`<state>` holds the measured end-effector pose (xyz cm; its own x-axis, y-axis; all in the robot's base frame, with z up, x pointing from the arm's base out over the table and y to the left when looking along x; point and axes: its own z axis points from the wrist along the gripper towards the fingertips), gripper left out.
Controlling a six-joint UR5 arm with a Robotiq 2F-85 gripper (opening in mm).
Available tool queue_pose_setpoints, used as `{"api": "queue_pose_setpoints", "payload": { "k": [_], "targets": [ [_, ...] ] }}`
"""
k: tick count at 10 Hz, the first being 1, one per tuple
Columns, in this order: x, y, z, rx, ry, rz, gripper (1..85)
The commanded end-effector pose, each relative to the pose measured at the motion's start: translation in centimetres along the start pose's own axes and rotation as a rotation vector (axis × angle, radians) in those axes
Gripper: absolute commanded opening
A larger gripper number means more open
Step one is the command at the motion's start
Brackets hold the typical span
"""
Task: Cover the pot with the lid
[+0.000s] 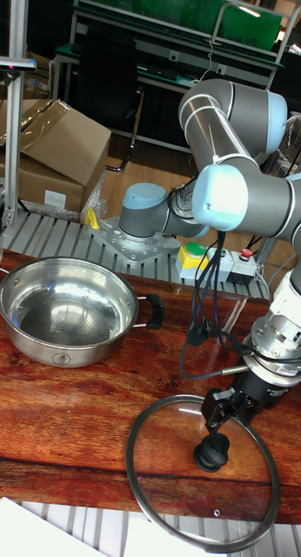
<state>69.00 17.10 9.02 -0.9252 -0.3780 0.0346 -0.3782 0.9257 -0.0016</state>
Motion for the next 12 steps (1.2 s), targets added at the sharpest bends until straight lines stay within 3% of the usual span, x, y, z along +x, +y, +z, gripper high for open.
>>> {"api": "queue_pose_setpoints", "payload": {
  "k": [1,5,8,9,10,12],
  "targets": [
    [-0.8,1.3,-0.2,-0.056,-0.034,-0.032,61.0],
    [-0.3,0.8,-0.1,-0.036,-0.015,-0.108,61.3],
    [-0.6,0.6,-0.1,-0.030,-0.026,-0.135,61.7],
    [-0.8,0.3,-0.1,-0.015,-0.032,-0.175,62.0],
    [-0.7,-1.0,-0.1,0.034,-0.024,-0.221,62.3],
    [-1.5,-1.0,0.9,0.031,-0.025,-0.275,62.7]
  ]
}}
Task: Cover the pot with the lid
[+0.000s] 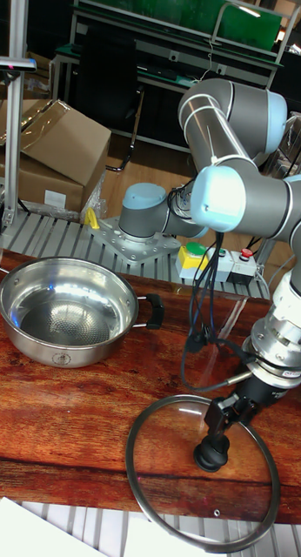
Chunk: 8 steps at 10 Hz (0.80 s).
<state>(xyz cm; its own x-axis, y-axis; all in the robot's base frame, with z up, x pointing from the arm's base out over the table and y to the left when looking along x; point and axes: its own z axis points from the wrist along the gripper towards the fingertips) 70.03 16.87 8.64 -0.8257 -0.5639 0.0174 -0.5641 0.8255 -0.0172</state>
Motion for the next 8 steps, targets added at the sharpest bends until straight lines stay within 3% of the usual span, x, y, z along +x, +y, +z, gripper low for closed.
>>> {"api": "queue_pose_setpoints", "payload": {
  "k": [1,5,8],
  "targets": [
    [-1.1,-0.2,1.2,-0.005,-0.016,-0.073,63.3],
    [-1.1,-1.1,3.1,0.018,-0.015,-0.112,63.7],
    [-0.2,-3.0,3.1,0.078,-0.018,-0.156,63.3]
  ]
}}
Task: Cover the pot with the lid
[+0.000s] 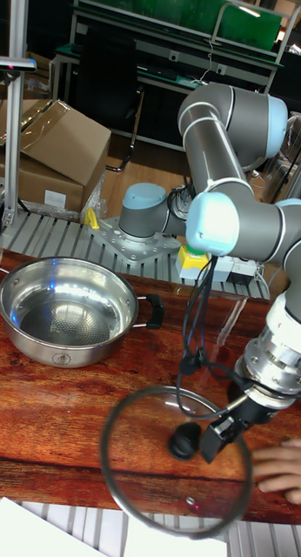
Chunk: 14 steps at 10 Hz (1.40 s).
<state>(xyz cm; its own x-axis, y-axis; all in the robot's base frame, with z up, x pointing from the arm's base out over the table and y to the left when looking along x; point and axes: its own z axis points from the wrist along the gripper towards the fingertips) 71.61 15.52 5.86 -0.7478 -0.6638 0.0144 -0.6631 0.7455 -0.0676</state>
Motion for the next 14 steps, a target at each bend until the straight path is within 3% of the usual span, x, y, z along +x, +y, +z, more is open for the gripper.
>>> {"api": "queue_pose_setpoints", "payload": {
  "k": [1,3,5,9,12,14],
  "targets": [
    [1.0,-1.3,0.1,0.038,-0.012,-0.053,63.3],
    [2.1,-2.4,-1.1,0.081,0.008,-0.077,63.3],
    [3.0,-2.6,-1.3,0.092,0.019,-0.113,63.0],
    [4.5,-1.7,-1.1,0.072,0.001,-0.141,63.0],
    [4.0,-0.9,-1.4,0.043,-0.001,-0.144,64.0],
    [4.4,-1.2,-1.4,0.053,0.016,-0.151,72.7]
  ]
}}
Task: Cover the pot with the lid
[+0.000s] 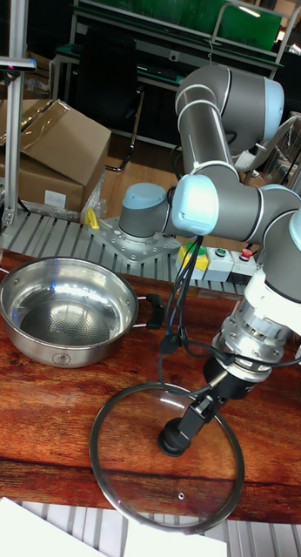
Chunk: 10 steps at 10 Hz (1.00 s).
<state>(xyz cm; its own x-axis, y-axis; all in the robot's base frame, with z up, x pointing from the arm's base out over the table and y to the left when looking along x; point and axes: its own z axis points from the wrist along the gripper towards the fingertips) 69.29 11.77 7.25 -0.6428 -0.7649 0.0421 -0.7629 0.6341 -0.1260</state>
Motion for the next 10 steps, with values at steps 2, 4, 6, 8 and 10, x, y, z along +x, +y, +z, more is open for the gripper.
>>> {"api": "queue_pose_setpoints", "payload": {
  "k": [2,4,6,8,10],
  "targets": [
    [0.74,0.47,-0.21,-0.021,0.025,0.030,73.7],
    [0.90,0.12,-0.21,-0.006,0.031,0.077,74.7],
    [1.38,-0.30,-0.23,0.011,0.049,0.114,70.7],
    [0.38,0.44,-0.20,-0.019,0.012,0.118,69.0],
    [0.71,0.47,0.13,-0.077,-0.001,0.145,72.7]
  ]
}}
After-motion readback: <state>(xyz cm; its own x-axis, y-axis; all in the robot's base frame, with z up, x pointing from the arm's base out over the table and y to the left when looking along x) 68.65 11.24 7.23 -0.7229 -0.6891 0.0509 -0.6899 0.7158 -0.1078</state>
